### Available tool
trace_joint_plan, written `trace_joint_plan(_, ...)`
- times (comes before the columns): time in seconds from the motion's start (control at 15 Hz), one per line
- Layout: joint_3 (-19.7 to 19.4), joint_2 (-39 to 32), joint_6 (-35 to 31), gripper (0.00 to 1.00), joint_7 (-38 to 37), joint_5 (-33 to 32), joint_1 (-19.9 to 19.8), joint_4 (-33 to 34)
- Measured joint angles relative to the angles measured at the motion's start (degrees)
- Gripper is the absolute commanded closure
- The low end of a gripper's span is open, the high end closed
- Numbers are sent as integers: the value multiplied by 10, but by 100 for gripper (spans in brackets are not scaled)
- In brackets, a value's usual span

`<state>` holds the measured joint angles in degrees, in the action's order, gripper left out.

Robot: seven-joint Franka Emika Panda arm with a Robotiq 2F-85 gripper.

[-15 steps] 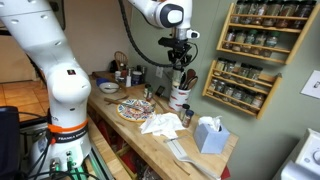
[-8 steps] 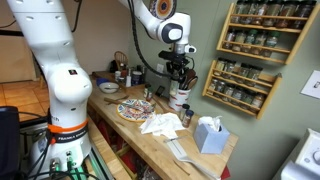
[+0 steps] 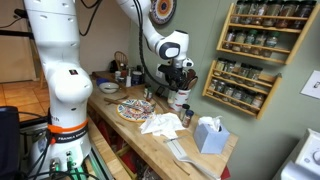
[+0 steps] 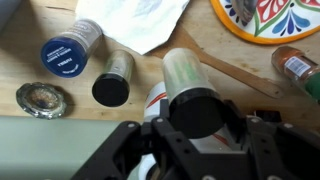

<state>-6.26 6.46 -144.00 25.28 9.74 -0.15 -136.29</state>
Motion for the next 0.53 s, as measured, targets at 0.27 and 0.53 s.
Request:
trace_joint_plan(0.27,1,-35,-48,69,52,50,1,-10)
trace_joint_plan(0.53,10,-68,-86,69,69,84,0,-7)
